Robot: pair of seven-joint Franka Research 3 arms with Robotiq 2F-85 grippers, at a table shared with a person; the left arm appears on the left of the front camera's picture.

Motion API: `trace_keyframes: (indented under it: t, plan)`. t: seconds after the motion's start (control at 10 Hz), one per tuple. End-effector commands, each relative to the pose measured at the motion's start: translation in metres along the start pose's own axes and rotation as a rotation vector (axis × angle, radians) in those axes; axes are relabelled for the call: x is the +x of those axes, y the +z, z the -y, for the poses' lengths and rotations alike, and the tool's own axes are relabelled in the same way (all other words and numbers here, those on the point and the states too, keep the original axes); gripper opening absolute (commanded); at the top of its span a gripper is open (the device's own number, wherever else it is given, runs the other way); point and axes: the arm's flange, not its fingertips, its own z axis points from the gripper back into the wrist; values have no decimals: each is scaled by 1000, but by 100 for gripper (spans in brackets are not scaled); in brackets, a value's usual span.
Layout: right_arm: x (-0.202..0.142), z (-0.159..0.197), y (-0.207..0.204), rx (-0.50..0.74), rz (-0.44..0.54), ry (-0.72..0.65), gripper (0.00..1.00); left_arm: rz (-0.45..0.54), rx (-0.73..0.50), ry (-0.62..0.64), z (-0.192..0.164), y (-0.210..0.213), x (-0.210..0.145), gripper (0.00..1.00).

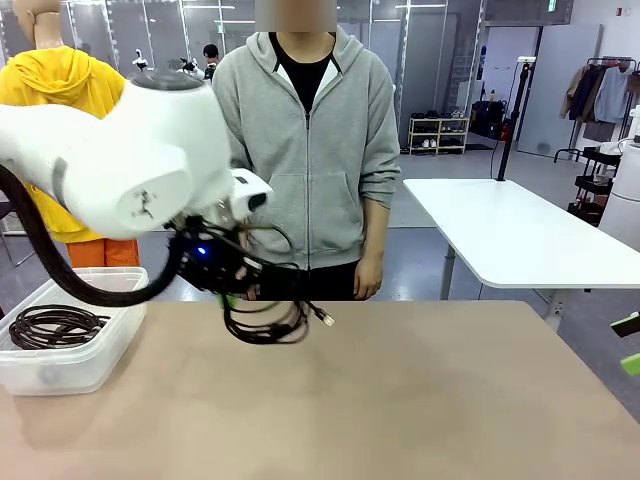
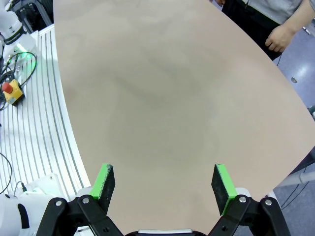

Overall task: Organize and store the cables.
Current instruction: Place the USB Extension Cable into the Organizing box.

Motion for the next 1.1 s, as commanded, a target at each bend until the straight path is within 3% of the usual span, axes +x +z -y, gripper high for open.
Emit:
trace_keyframes:
  t: [0.0,0.2,0.3,0.4,0.5,0.8,1.0]
  plan:
    - [-2,-1,-1,4,17,18,100,-51,-9,13,-81,29,9,8]
    - [-2,-1,-1,4,17,18,100,28,59,93,-171,46,9,8]
    - [-2,-1,-1,4,17,18,100,68,96,193,-221,49,12,8]
    - [-2,-1,-1,4,17,18,100,67,21,255,-269,48,12,8]
    - [-2,-1,-1,4,17,18,100,56,-21,236,-302,48,8,8]
    - [-2,-1,-1,4,17,18,100,53,-69,295,-354,35,8,8]
    - [-2,-1,-1,4,17,18,100,41,6,404,-372,-7,23,8]
